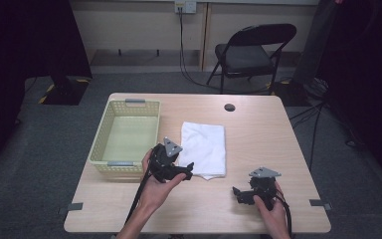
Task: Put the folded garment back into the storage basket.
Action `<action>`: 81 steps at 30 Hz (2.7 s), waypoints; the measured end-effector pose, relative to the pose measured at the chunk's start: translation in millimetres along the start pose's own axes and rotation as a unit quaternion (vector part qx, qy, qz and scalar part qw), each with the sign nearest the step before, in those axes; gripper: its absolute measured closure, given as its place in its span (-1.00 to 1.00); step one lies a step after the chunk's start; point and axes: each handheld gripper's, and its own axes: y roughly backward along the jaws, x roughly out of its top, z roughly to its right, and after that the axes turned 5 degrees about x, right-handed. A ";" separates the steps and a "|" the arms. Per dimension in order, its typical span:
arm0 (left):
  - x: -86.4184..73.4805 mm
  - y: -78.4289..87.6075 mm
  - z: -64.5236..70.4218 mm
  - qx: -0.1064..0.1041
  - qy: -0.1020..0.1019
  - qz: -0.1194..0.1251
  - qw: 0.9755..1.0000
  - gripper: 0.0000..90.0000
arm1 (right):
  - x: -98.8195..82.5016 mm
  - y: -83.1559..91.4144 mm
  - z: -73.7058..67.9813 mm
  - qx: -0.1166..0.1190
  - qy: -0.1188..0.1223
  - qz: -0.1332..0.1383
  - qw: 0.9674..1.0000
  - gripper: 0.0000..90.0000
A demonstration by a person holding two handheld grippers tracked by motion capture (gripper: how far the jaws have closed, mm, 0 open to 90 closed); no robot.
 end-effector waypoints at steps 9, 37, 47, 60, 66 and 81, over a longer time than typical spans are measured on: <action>5.7 -5.5 -2.7 0.000 0.003 -0.001 1.000 -0.80 | 0.0 0.0 0.0 0.000 0.000 0.000 1.000 -1.00; 40.3 -19.4 -12.7 -0.011 -0.006 0.004 1.000 -0.83 | 0.0 0.0 0.1 0.000 0.000 0.000 1.000 -1.00; 47.0 -31.5 -19.1 -0.006 0.013 0.004 1.000 -0.83 | 0.0 0.0 0.0 0.000 0.000 0.000 1.000 -1.00; 53.6 -53.5 -13.2 -0.019 0.009 -0.002 1.000 -0.83 | 0.0 0.0 0.0 0.000 0.000 0.000 1.000 -1.00; 55.3 -65.3 -11.6 -0.019 0.013 -0.013 1.000 -0.87 | 0.0 0.0 0.1 0.000 0.000 0.000 1.000 -1.00; 64.7 -97.4 -7.6 -0.002 0.010 -0.044 0.999 -0.84 | 0.1 -0.1 0.0 0.002 0.002 0.000 1.000 -1.00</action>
